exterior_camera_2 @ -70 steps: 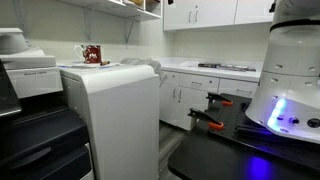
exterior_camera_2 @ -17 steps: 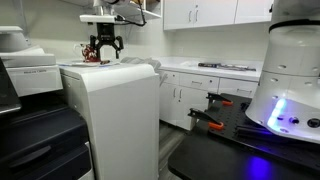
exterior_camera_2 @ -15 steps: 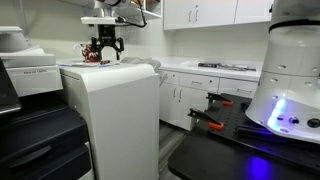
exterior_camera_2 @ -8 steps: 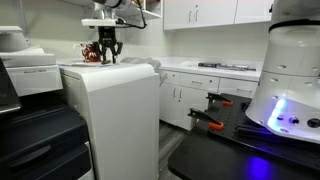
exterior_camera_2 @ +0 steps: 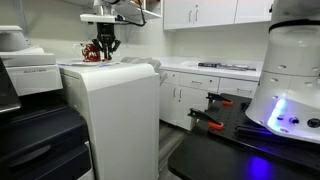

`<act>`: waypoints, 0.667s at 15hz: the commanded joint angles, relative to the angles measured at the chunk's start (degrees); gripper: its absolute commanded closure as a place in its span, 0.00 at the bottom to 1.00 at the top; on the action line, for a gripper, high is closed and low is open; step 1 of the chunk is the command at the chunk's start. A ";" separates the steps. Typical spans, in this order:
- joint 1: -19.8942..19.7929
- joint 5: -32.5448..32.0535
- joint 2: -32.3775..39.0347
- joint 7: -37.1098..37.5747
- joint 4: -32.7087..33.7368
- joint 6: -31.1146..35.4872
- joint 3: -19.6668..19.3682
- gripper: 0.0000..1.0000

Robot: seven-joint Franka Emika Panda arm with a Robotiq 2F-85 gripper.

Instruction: Put the object in the red mug

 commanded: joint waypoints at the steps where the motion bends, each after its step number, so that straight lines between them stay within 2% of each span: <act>1: 1.56 -2.90 -7.57 -2.49 -7.38 5.86 -0.87 0.96; 3: 3.00 -8.39 -11.76 -1.29 -10.99 10.19 -1.76 0.96; 6: 4.83 -20.30 -16.11 3.92 -15.64 17.16 -3.09 0.96; 8: 5.60 -30.28 -16.52 9.79 -16.94 21.59 -4.07 0.96; 10: 7.12 -42.76 -15.64 18.93 -16.49 24.07 -6.00 0.96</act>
